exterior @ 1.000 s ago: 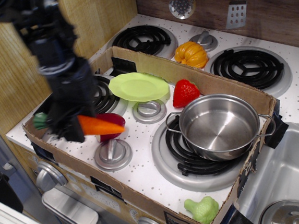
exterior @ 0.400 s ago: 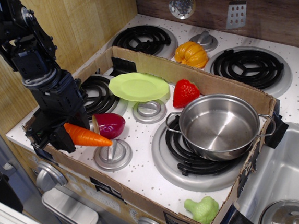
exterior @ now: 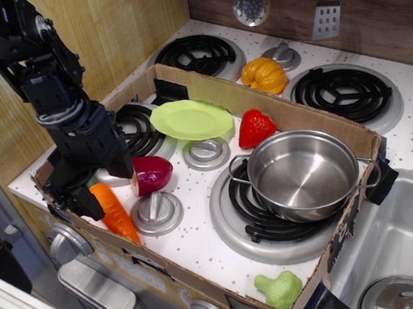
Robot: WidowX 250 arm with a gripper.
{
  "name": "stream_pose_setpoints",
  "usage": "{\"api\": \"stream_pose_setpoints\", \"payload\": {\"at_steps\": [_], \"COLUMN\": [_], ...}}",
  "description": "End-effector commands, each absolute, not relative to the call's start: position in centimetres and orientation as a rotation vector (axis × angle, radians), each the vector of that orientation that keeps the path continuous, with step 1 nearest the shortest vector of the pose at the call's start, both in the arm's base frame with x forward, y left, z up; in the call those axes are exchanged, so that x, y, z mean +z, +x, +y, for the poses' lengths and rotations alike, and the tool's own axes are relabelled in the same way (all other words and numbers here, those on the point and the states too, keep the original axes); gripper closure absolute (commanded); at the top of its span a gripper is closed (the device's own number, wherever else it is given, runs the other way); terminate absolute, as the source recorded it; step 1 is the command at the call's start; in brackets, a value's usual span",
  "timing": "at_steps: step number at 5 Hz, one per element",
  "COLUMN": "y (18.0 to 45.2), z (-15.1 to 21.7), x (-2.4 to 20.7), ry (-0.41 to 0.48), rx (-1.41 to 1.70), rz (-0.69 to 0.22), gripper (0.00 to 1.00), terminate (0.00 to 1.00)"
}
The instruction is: Take carrot off plate
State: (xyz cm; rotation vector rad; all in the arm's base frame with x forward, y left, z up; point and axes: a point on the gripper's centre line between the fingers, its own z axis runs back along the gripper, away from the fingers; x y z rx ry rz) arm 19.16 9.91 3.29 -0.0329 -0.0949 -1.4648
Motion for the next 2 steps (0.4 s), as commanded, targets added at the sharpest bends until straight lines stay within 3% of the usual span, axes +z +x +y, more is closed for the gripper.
{"api": "stream_pose_setpoints", "payload": {"at_steps": [1,2], "y": [20.2,21.4], "z": [7.9,7.2], "x": [6.7,9.2], "ry": [0.019,0.02], "rx": [-1.455,-1.433], "rz": [-0.022,0.015], "gripper": [0.0,0.0], "terminate": [0.0,1.0]}}
